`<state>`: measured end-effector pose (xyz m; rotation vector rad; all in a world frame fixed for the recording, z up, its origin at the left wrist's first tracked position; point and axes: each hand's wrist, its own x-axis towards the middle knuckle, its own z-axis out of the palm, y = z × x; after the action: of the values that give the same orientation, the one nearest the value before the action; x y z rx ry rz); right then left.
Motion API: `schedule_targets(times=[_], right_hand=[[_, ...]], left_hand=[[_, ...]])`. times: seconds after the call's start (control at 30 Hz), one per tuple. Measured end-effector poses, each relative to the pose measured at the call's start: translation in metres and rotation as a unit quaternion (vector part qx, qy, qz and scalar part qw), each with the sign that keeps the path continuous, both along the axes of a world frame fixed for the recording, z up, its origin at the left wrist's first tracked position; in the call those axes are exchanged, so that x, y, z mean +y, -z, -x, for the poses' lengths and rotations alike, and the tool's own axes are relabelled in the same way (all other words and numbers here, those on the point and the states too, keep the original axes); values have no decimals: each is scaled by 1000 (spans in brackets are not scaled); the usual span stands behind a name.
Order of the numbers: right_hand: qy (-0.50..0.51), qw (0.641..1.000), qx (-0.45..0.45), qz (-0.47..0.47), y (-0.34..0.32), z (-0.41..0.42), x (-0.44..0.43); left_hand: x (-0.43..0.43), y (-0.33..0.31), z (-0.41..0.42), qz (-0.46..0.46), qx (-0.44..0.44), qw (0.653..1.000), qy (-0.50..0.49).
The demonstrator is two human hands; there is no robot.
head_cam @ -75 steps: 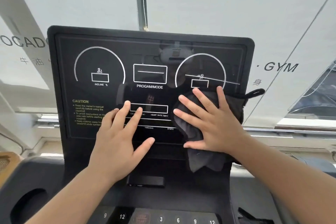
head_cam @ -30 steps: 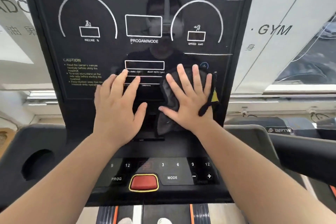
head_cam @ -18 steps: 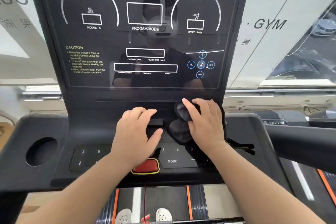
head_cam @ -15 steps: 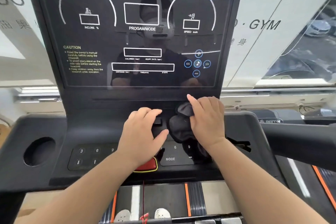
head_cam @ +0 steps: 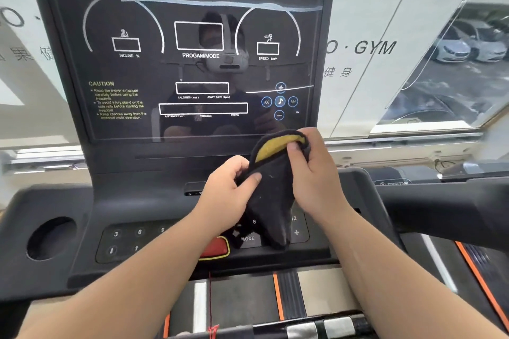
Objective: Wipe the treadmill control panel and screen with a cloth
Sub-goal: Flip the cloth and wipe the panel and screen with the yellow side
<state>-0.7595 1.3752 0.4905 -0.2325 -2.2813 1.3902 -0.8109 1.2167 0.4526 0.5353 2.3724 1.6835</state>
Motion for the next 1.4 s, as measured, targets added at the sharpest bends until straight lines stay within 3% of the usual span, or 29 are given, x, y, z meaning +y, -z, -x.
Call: schedule_targets(times=[0.1, 0.2, 0.3, 0.37, 0.5, 0.67, 0.73, 0.83, 0.9, 0.97, 1.03, 1.1, 1.17, 1.23, 1.3, 1.33, 1.4], right_hand=[[13, 998, -12, 66, -7, 6, 4], [15, 996, -35, 76, -11, 12, 13], [-66, 994, -43, 77, -16, 15, 26], [-125, 987, -67, 75, -20, 14, 35], [-109, 984, -107, -95, -30, 15, 54], [-57, 940, -184, -281, -32, 21, 83], [-1, 933, -160, -323, -36, 27, 91], [66, 945, -52, -315, -53, 31, 92], [73, 944, 26, -322, -66, 25, 88], [29, 944, 42, -325, -70, 12, 84], [-41, 949, -15, -313, -59, -6, 81], [-100, 938, -112, -311, -34, -24, 82], [-166, 901, -214, -338, -1, -39, 82], [-252, 842, -320, -355, 35, -51, 78], [-294, 796, -382, -365, 59, -59, 67], [-284, 794, -391, -369, 65, -59, 62], [-214, 823, -361, -383, 69, -53, 55]], left_hand=[[-1, -8, 8, -14, -4, 998, -58], [-4, -19, 19, 32, 67, 993, -95], [-8, -37, 32, 61, 134, 985, -92], [-10, -46, 41, 31, 128, 988, -80], [-9, -57, 55, 10, 121, 991, -64], [-4, -63, 73, 34, 138, 988, -66], [1, -69, 81, 45, 133, 988, -63], [8, -90, 90, 16, 146, 986, -78], [8, -108, 86, -25, 166, 982, -90], [0, -113, 73, -48, 175, 981, -71], [-14, -100, 57, -15, 163, 986, -7], [-32, -69, 41, 85, 125, 984, 90], [-47, -31, 24, 207, 67, 955, 201], [-57, 3, 5, 299, 14, 909, 292], [-59, 29, -6, 332, 17, 893, 303], [-56, 38, -8, 337, 44, 900, 273], [-47, 48, -7, 355, 130, 908, 179]])
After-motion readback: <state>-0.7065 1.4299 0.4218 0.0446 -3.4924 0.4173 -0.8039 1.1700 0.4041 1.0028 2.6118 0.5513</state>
